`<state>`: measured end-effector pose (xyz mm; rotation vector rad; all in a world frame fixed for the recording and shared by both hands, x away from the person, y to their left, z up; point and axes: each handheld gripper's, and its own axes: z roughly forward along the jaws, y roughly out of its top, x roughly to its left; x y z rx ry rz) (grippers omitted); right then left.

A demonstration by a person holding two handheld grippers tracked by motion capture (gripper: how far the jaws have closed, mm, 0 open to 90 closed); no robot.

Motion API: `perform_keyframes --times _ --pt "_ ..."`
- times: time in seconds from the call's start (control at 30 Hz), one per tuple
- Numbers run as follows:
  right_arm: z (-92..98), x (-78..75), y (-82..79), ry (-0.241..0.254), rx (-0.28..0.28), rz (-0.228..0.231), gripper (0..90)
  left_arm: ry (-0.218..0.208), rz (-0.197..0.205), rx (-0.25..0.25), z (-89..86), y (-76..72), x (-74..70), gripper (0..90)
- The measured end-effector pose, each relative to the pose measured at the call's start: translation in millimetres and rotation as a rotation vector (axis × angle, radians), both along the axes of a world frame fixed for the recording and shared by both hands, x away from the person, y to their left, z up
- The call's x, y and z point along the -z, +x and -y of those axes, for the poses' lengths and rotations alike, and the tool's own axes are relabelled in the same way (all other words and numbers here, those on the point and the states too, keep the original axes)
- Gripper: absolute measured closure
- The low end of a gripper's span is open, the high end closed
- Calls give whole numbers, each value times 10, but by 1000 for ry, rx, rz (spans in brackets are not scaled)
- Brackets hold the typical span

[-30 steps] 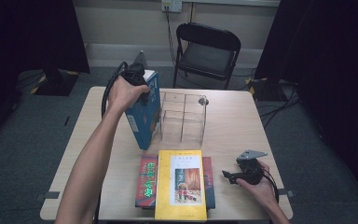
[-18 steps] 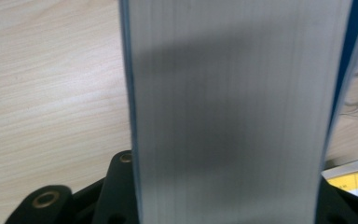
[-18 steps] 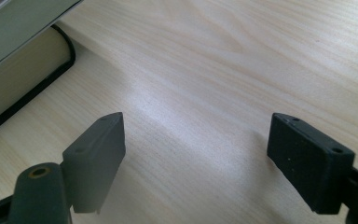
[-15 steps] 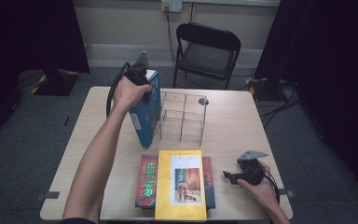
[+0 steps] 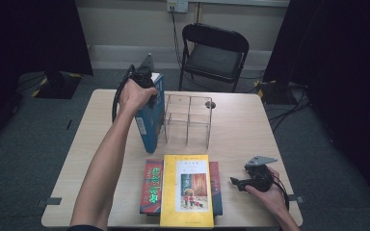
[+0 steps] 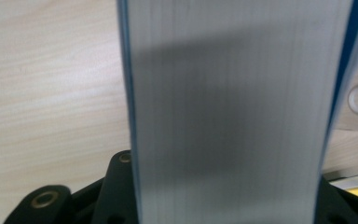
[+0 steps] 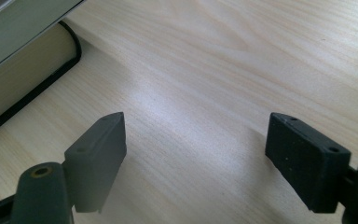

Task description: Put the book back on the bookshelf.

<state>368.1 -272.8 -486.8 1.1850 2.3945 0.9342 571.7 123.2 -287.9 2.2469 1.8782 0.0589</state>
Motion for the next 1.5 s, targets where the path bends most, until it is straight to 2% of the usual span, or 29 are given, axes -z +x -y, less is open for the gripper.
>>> perform_keyframes --times 0.17,0.27,0.43,0.53,0.6,0.77,0.97,1.2,1.23,1.27,1.37,1.5 --pt "4 -10 -3 2 -2 8 202 -16 -5 -23 20 -32 10 612" --pt "-1 -12 -10 2 -2 2 202 -7 -5 -48 19 -37 8 612" --pt "6 -14 -7 6 -7 7 204 -22 -9 -79 -32 -30 10 612" --pt "12 -8 -1 2 -4 5 205 -37 -4 -69 -77 -32 12 613" --pt "10 -2 0 3 -4 1 204 -27 -2 -51 -91 -36 8 613" --pt "4 5 8 1 0 -3 205 -39 2 -42 -130 -43 -12 614" --pt "-25 4 8 -3 -7 -3 206 -37 -1 -90 -161 -9 14 613" --pt "-25 4 5 -2 -12 -5 207 -36 -1 -103 -148 3 17 610" --pt "-26 2 2 0 -13 -4 207 -39 10 -106 -150 2 2 605" --pt "-25 0 -1 0 -13 -3 207 -45 40 -107 -157 -6 -31 594" --pt "-25 -1 -3 0 -14 -1 207 -31 42 -89 -158 -30 -133 581" --pt "-30 -7 -10 1 -16 -2 207 -69 74 -81 -180 -71 -168 531"
